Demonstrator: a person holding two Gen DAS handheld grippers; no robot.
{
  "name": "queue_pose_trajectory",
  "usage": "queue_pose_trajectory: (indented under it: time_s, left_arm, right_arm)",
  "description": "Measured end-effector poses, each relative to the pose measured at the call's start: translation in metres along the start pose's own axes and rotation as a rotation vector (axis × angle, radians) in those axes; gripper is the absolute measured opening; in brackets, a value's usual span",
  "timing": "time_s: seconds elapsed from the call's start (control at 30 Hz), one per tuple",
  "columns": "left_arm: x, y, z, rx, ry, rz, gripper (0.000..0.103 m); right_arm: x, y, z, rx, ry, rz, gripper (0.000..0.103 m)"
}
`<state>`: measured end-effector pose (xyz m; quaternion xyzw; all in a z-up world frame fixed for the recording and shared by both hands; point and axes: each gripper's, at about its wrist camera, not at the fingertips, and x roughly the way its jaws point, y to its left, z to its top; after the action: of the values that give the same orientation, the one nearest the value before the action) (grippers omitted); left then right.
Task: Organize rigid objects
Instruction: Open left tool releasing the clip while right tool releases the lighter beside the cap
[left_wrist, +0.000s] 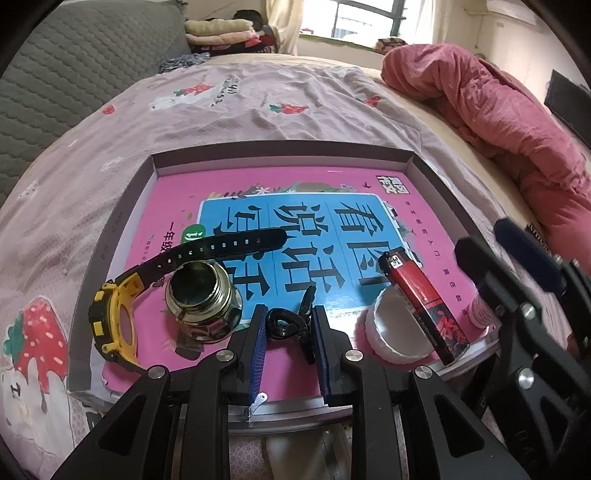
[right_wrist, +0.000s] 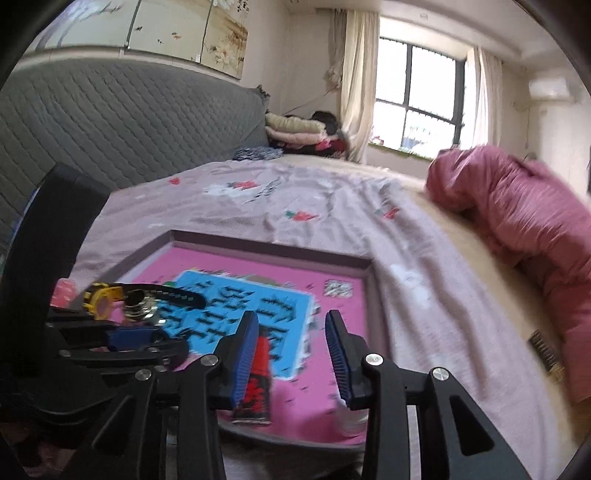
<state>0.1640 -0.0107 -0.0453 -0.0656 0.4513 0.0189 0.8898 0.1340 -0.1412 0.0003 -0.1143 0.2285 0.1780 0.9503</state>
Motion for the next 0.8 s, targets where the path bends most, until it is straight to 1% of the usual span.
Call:
queue_pose_trajectory:
  time_s: [0.07, 0.1, 0.37, 0.47, 0.63, 0.8]
  left_arm:
    - [0.000, 0.001, 0.000, -0.013, 0.002, -0.007, 0.024]
    - [0.000, 0.002, 0.000, -0.015, 0.001, -0.009, 0.024]
    - [0.000, -0.001, 0.000, 0.003, 0.006, -0.012, 0.024]
    - [0.000, -0.001, 0.001, -0.008, 0.011, -0.026, 0.024]
    - [-0.001, -0.004, 0.001, 0.002, 0.016, -0.021, 0.024]
    - [-0.003, -0.005, 0.001, -0.017, 0.017, -0.033, 0.024]
  right_arm:
    - [-0.002, -0.003, 0.002, 0.002, -0.015, -0.014, 0.045]
    - [-0.003, -0.005, 0.002, 0.007, -0.019, -0.014, 0.045]
    - [-0.001, -0.009, 0.001, 0.016, -0.007, -0.018, 0.046]
    - [-0.001, -0.010, 0.001, 0.020, -0.003, -0.016, 0.046]
    - [0.002, -0.011, 0.001, 0.028, 0.006, -0.005, 0.046]
    - [0.002, -0.014, 0.001, 0.043, 0.008, 0.002, 0.046]
